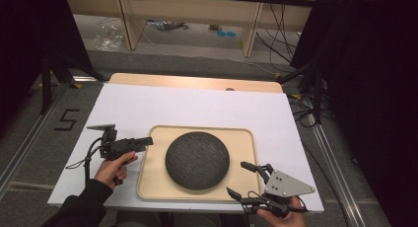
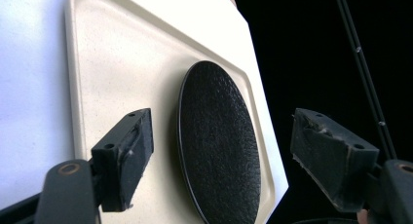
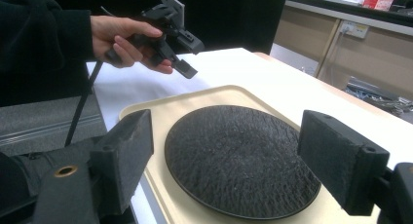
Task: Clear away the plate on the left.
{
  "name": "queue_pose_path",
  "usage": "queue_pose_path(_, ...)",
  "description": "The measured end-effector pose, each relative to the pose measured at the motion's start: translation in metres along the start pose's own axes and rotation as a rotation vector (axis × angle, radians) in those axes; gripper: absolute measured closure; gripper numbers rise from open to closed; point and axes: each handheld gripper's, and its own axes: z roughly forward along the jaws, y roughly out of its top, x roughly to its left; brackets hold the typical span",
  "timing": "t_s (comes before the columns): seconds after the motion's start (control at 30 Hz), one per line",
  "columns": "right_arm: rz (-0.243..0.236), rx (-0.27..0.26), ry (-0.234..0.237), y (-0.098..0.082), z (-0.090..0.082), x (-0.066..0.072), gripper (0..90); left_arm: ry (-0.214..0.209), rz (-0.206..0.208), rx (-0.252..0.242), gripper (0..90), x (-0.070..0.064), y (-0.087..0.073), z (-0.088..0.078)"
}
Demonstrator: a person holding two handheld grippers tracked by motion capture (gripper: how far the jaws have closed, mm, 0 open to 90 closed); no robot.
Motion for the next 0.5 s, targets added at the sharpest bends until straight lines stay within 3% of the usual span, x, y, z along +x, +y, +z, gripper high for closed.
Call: queue_pose_path(0.5,-0.004,0.011,0.005,0.000,-0.001,0.000,21.9,0.005,0.057,-0.025,23.4,-0.004,0.002,-0.021)
